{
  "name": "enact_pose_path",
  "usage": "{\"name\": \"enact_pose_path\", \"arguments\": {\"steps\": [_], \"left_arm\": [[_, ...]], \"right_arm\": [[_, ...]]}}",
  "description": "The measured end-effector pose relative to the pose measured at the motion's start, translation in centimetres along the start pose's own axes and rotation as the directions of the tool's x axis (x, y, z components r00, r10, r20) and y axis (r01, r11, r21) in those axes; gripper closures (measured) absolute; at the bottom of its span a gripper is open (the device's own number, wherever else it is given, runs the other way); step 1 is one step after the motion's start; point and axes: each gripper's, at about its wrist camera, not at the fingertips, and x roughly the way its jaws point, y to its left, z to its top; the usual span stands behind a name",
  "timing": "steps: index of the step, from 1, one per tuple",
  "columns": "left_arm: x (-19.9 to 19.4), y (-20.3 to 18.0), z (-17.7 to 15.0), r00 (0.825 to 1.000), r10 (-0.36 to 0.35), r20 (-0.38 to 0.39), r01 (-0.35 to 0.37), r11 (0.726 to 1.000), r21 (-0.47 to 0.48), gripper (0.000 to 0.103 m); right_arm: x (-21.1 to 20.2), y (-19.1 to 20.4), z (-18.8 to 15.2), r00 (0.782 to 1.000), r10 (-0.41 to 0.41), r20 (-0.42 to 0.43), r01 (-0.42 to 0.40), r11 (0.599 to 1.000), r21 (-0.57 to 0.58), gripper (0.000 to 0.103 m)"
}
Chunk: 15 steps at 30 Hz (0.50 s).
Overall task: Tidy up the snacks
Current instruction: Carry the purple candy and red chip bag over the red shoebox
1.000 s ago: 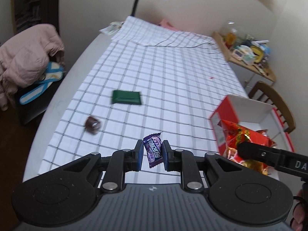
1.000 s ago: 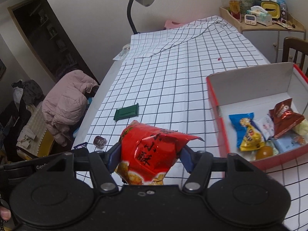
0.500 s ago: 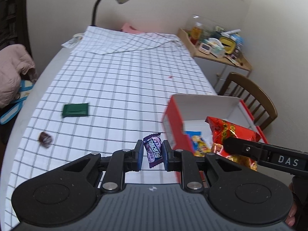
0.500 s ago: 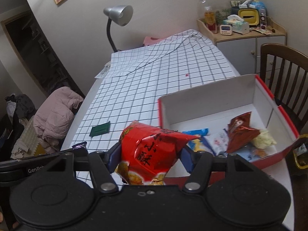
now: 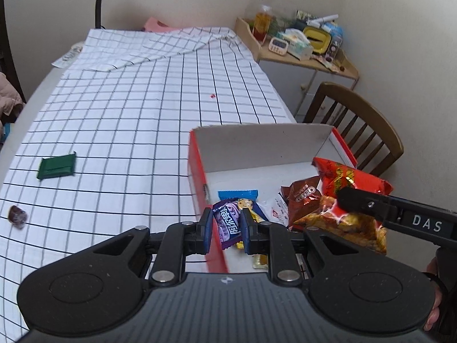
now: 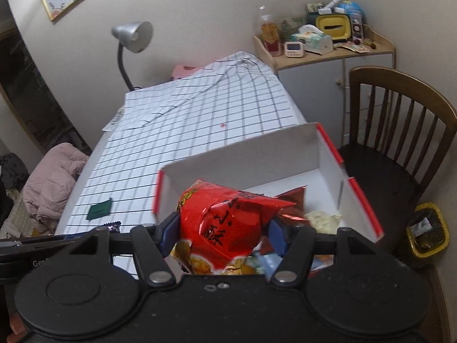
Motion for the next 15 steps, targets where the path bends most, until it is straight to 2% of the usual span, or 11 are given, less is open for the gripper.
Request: {"name": "enact_pose_path", "arguments": {"steps": [9,15], "left_arm": [[4.7,-2.9,1.9,0.999,0.016,-0.041,-0.015,0.999,0.033,0.083],[7.6,-4.2,2.8,0.997,0.041,-0.071,-0.038,0.998,0.049,0.083]], "right_arm": [[2.5,-3.4,2.0,0.997,-0.078,-0.008,0.078,0.997,0.006,0.040],[4.6,-4.7,3.6,0.995,-0.093,-0.024,0.094,0.996,0.009,0.040]]}}
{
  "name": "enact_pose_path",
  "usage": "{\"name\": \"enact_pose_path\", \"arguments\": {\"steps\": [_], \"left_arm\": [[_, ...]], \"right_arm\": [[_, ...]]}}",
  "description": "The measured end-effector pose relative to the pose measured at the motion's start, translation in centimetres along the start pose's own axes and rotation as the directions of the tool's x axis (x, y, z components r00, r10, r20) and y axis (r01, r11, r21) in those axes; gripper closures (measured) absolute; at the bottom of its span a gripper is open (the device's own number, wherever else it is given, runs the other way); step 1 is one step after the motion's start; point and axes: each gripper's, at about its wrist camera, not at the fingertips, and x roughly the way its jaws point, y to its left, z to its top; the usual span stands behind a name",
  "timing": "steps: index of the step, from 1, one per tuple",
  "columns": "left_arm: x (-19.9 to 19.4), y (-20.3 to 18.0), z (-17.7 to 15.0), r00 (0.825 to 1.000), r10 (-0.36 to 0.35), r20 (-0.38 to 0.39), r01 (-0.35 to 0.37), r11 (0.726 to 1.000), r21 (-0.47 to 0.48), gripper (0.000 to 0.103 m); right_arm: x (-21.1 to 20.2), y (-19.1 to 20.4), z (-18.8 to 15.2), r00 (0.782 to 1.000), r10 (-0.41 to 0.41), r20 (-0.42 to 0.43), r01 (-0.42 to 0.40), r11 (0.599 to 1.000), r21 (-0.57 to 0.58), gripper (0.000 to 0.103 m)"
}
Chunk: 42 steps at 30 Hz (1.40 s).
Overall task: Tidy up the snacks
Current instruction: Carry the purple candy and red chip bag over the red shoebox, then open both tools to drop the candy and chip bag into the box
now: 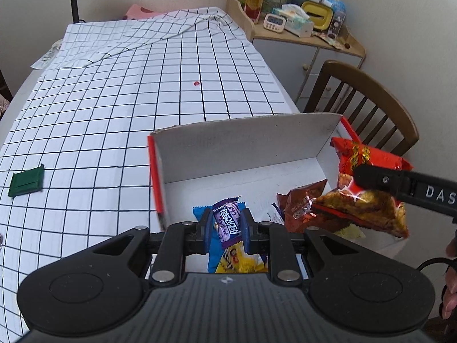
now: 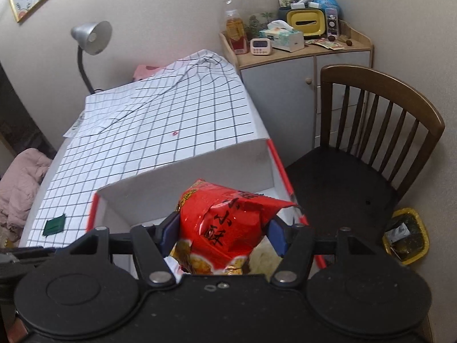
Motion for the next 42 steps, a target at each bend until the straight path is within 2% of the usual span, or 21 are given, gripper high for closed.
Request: {"name": "enact_pose_path", "arguments": {"steps": [12,25,30,32,34,42], "left_arm": [[4.2,-1.2,0.8,0.998,0.025,-0.057,-0.024,0.999,0.022,0.083],[6.8,-1.5,0.5,0.989,0.042,-0.139,-0.037,0.999,0.035,0.083],[6.6,-1.3,0.4,0.988,0.035,-0.152,-0.032,0.999,0.016,0.083],[6.4,-1.2,0.4,0.988,0.031,-0.152,-0.031,1.000,0.007,0.079],[5.9,-1.0,0.2,0.989,0.025,-0.144,-0.026,1.000,-0.004,0.078],[3.0,-0.6,-0.2,0.996,-0.001,-0.094,-0.001,1.000,-0.021,0.074]], "right_arm": [[4.2,-0.8,1.1,0.996,-0.003,-0.094,0.002,1.000,-0.011,0.040],[5.1,-1.1,0.8,0.991,-0.006,-0.137,0.003,1.000,-0.018,0.038],[4.5,-1.0,0.7,0.992,-0.004,-0.128,0.001,1.000,-0.024,0.035],[4.2,-1.0,0.6,0.992,-0.004,-0.124,0.001,1.000,-0.028,0.032],[3.8,-1.0,0.6,0.993,-0.004,-0.117,0.000,1.000,-0.031,0.029],[1.4,-0.8,0.1,0.995,0.029,-0.093,-0.034,0.998,-0.046,0.028]]}}
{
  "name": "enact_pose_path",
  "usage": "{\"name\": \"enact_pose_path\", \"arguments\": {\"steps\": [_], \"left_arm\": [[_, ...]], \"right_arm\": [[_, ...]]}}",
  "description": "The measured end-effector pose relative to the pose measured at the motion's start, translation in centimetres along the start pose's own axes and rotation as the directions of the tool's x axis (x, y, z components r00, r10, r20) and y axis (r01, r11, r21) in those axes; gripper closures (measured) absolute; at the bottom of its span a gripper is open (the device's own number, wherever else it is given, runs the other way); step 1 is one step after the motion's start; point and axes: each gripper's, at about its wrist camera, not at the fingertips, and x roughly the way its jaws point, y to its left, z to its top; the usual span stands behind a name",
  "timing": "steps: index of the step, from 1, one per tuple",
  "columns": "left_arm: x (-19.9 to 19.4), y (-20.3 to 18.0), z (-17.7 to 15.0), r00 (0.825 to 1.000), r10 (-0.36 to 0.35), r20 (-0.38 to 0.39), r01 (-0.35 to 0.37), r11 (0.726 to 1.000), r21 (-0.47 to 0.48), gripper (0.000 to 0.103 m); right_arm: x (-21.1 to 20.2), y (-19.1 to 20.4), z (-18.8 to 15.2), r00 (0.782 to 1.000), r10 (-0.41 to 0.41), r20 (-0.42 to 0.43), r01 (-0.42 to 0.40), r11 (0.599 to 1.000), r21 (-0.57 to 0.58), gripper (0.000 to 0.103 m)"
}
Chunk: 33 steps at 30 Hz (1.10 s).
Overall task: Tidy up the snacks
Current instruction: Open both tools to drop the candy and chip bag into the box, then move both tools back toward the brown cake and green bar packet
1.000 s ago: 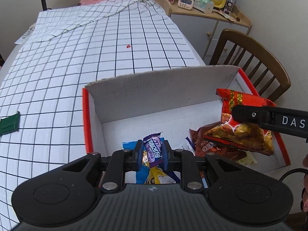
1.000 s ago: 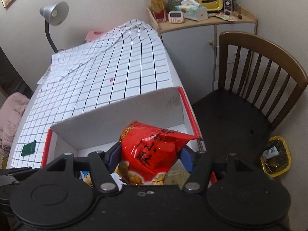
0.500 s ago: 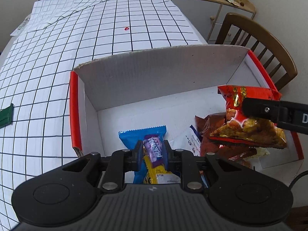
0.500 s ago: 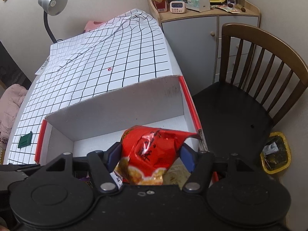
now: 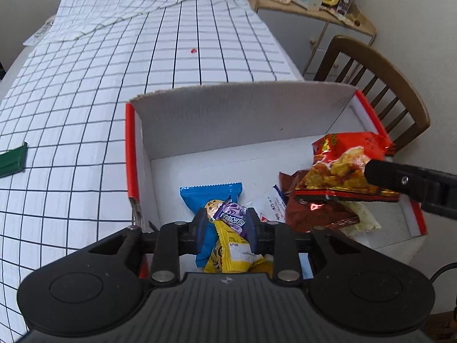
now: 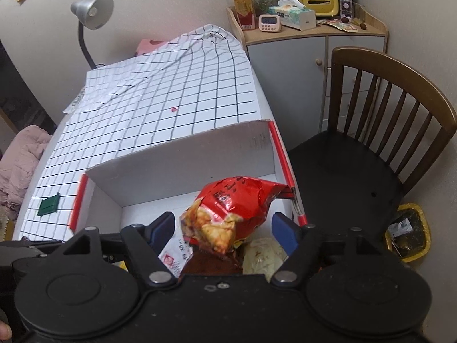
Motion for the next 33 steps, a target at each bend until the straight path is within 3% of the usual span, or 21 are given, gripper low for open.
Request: {"name": "enact_pose_path", "arguments": {"steps": [7,9,11,22,27,29,33], "left_arm": [[-3.4,0.2,-0.8,0.998,-0.016,0.067,0.015,1.000,0.015,0.072],[-4.4,0.4,-1.1,0.996,-0.022,0.090,0.020,1.000,0.019,0.055],[-5.6,0.6,-1.4,0.992,-0.024,0.127,0.022,1.000,0.018,0.046],[-10.5,3.1,-3.1,0.974,-0.020,0.225,0.019,1.000,0.009,0.043],[-12.4,5.4,-4.0,0.965,-0.020,0.261,0.021,1.000,-0.003,0.042],[-13.2,6.5,-4.3,0.961,-0.015,0.276,0.018,1.000,-0.008,0.039],[-14.6,9.0,-4.9,0.952,-0.007,0.307,0.014,1.000,-0.020,0.035]], "right_arm": [[-2.9,0.9,-1.1,0.999,0.032,0.036,-0.031,0.999,-0.035,0.024],[-3.8,1.2,-1.4,0.998,0.042,0.048,-0.040,0.998,-0.048,0.023],[-4.6,1.7,-1.7,0.997,0.054,0.062,-0.051,0.997,-0.061,0.021],[-7.9,5.8,-3.1,0.980,0.165,0.112,-0.147,0.977,-0.152,0.013],[-8.4,8.5,-3.2,0.968,0.217,0.127,-0.192,0.965,-0.181,0.010],[-8.5,9.8,-3.5,0.964,0.225,0.144,-0.193,0.960,-0.204,0.003],[-8.5,12.5,-3.8,0.955,0.249,0.162,-0.205,0.947,-0.247,0.003]]}}
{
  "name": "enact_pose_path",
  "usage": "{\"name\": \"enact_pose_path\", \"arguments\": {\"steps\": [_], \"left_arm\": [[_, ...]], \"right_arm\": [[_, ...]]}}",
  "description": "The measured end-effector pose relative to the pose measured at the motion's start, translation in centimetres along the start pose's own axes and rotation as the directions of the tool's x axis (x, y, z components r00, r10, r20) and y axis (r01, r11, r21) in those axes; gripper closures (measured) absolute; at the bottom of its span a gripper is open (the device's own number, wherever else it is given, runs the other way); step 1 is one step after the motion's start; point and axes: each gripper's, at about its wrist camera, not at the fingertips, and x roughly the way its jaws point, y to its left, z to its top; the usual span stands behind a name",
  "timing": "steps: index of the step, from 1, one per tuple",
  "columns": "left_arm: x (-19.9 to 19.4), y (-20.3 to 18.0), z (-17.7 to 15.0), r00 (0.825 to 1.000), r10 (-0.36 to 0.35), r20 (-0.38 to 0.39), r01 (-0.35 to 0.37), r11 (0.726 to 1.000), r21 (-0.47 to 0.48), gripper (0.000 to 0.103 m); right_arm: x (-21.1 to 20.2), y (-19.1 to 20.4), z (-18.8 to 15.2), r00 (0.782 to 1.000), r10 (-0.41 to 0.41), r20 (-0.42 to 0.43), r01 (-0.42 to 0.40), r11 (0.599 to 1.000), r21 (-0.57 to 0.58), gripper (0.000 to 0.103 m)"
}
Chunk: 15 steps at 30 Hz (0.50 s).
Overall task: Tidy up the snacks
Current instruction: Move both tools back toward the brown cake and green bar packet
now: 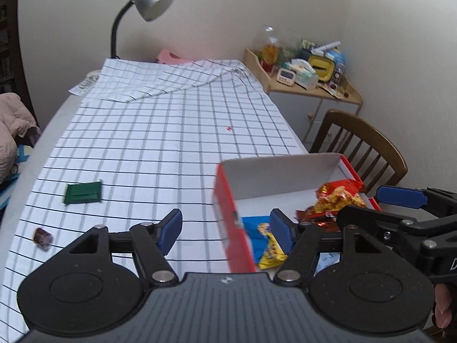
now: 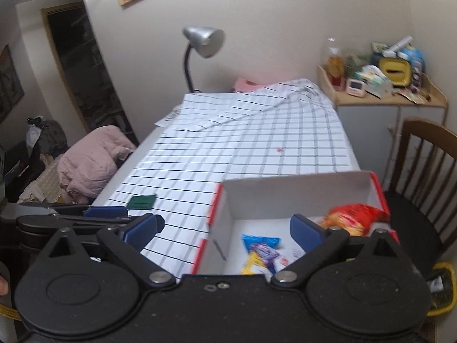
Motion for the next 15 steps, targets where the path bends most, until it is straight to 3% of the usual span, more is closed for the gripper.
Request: {"name": "enact_pose_path", "arguments": {"steps": [11,15], "left_arm": [[-2.9,8.5,-0.8,0.998,0.035,0.045,-0.033,0.998,-0.045,0.018],[-3.3,12.4,-1.2,0.998,0.039,0.043,-0.035,0.996,-0.088,0.016]], "right_arm": [[3.1,7.8,0.1,0.999,0.040,0.031,-0.038,0.997,-0.067,0.000],[5.1,10.4,0.1,0.999,0.046,0.024,-0.044,0.997,-0.068,0.000]]}}
